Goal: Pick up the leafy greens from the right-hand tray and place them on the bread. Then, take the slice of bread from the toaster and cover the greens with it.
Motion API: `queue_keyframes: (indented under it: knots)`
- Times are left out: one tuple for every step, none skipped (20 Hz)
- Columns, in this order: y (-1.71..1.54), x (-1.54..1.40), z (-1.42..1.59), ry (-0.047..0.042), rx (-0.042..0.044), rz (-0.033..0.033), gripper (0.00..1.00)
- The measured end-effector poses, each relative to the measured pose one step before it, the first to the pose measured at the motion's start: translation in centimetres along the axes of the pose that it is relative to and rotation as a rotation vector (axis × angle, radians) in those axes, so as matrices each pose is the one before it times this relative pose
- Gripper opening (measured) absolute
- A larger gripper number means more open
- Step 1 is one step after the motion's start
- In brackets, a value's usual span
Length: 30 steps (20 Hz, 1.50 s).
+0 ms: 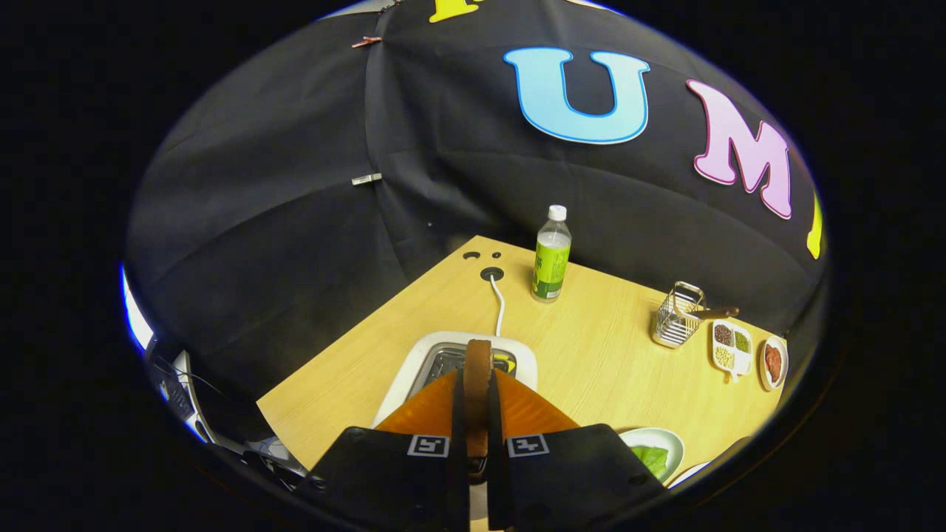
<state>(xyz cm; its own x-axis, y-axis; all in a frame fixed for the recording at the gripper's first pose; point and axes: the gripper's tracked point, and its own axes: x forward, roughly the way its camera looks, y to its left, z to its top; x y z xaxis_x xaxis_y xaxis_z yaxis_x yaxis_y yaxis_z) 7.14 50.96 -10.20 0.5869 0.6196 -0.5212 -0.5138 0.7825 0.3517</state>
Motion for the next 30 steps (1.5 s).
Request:
queue_keyframes:
  knots:
    - [0.056, -0.721, 0.738, -0.01382, -0.00154, 0.00567, 0.14]
    - [-0.050, -0.648, 0.715, -0.01509, 0.00080, 0.00548, 0.14]
    - [-0.060, -0.842, 0.848, -0.01633, 0.00477, 0.00576, 0.14]
    - [-0.083, -0.722, 0.841, -0.01901, 0.00946, 0.00561, 0.14]
    - [-0.189, -0.752, 0.900, -0.02000, 0.01027, 0.00436, 0.14]
    - [-0.259, -0.909, 0.945, -0.02081, 0.01090, 0.00325, 0.14]
    - [-0.363, -0.938, 0.951, -0.02081, 0.01049, 0.00185, 0.14]
    - [-0.675, -0.980, 0.884, -0.02177, 0.00724, -0.00322, 0.14]
    - [-0.839, -0.937, 0.864, -0.02175, 0.00721, -0.00923, 0.14]
    - [-0.846, -0.913, 0.768, -0.02150, 0.01001, -0.00998, 0.14]
    - [-1.110, -1.114, 0.961, -0.02462, 0.00825, -0.01266, 0.14]
    - [-1.182, -0.927, 0.709, -0.02124, -0.00095, -0.01439, 0.14]
    - [-1.259, -0.858, 0.452, -0.01441, -0.00298, -0.01649, 0.14]
    - [-1.453, -0.833, 0.263, -0.01221, 0.00053, -0.01902, 0.14]
    - [-1.622, -0.811, -0.029, -0.00465, -0.00258, -0.02379, 0.14]
    - [-1.764, -0.665, -0.291, -0.00151, -0.00131, -0.02667, 0.14]
    - [-1.749, -0.619, -0.491, 0.00472, 0.00380, -0.02961, 0.14]
    - [-1.638, -0.552, -0.843, 0.00950, 0.01033, -0.02732, 0.14]
    - [-1.482, -0.431, -0.935, 0.01141, 0.01120, -0.02708, 0.14]
    - [-1.461, -0.184, -1.135, 0.01444, 0.01013, -0.02588, 0.14]
    - [-1.332, -0.091, -1.276, 0.01361, 0.01148, -0.02260, 0.14]
    - [-1.153, -0.129, -1.261, 0.01171, 0.01050, -0.01950, 0.14]
    - [-1.026, -0.165, -1.287, 0.01261, 0.01009, -0.01662, 0.13]
    - [-0.593, 0.092, -1.303, 0.01104, 0.01513, -0.01000, 0.13]
    - [-0.439, 0.167, -1.419, 0.01287, 0.01752, -0.00788, 0.13]
    - [-0.202, 0.383, -1.440, 0.01295, 0.01882, -0.00271, 0.14]
    - [-0.126, 0.428, -1.270, 0.01032, 0.02227, -0.00240, 0.13]
    - [0.073, 0.564, -1.047, 0.00975, 0.03091, 0.00076, 0.14]
    - [0.253, 0.501, -0.937, 0.00628, 0.04035, 0.00469, 0.14]
    - [0.201, 0.423, -0.801, 0.00349, 0.05174, 0.00233, 0.14]
